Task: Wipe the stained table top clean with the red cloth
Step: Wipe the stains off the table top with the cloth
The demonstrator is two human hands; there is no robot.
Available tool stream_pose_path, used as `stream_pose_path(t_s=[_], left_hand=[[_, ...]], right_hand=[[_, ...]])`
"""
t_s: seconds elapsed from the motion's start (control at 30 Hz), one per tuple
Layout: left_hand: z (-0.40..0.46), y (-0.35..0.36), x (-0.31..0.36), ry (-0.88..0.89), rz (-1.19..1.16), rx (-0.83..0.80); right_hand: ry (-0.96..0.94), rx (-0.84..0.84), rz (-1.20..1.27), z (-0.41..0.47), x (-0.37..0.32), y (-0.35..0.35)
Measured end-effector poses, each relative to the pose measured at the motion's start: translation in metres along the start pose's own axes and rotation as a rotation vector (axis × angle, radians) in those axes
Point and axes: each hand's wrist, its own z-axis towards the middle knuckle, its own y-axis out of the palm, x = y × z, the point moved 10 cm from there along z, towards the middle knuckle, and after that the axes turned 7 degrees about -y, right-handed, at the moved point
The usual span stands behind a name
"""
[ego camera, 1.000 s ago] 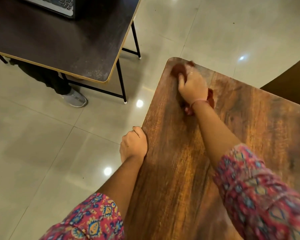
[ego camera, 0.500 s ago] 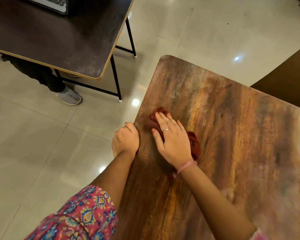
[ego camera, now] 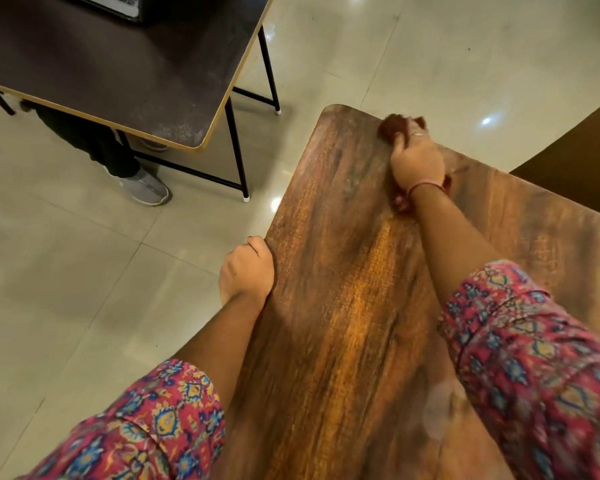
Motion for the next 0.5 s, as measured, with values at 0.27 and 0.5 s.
stream_pose_path(t_s=[0.27,0.5], left_hand=[[-0.002,-0.001,0.001,-0.011,0.021,0.029],[-0.001,-0.002,0.001,-0.004,0.036,0.035]], right_hand=[[0.376,0.119,-0.054,-0.013,0.081,-0.030],[-0.178,-0.059,-0.041,-0.029,-0.090,0.038]])
